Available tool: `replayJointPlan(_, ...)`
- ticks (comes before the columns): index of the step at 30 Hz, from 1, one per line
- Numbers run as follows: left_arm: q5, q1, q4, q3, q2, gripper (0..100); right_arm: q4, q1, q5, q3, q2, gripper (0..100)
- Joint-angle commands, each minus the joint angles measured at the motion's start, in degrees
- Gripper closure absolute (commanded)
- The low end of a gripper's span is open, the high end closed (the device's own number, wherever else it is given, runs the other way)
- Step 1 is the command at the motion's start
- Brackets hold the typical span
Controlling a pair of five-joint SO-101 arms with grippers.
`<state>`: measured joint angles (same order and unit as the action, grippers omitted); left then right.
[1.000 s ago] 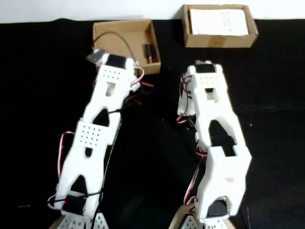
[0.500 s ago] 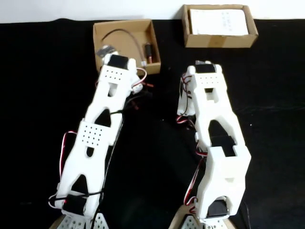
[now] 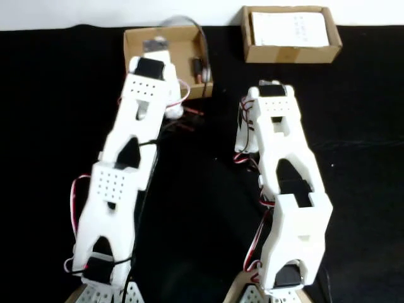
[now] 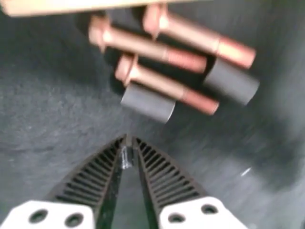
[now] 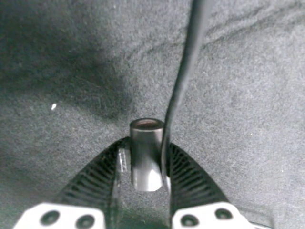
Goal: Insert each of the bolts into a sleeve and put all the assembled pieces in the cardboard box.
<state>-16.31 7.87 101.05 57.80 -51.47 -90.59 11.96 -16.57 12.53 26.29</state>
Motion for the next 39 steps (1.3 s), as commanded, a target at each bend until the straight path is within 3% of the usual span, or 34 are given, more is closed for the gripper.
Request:
replayJointPlan(1, 7.7, -1.5, 0.1, -6.5, 5.0, 99, 0.4, -0.6, 0.1, -0.1, -4.4, 99.2)
replayJointPlan(5, 4.3, -3.8, 0.0, -8.2, 5.3, 99, 0.4, -0.6, 0.1, -0.1, -4.4, 99.2)
replayJointPlan(9, -11.3, -4.4, 0.0, -8.1, 7.9, 98, 1.8, -0.5, 0.1, -0.1, -4.4, 99.2)
replayJointPlan(14, -28.7, -0.7, -0.1, -8.2, 11.3, 84, 6.2, -0.4, 0.0, -0.2, -4.4, 99.2)
replayJointPlan(18, -38.3, 0.4, -2.1, -8.3, 10.3, 78, 10.1, -0.4, 0.0, -0.4, -4.3, 99.2)
replayJointPlan(30, -44.7, -0.2, -13.9, -8.3, 2.9, 78, 26.3, -0.3, 0.4, -15.2, -4.4, 99.2)
replayJointPlan(39, -44.7, -1.3, -18.9, -8.2, -2.3, 82, 27.1, -0.3, 0.3, -16.1, -4.4, 99.2)
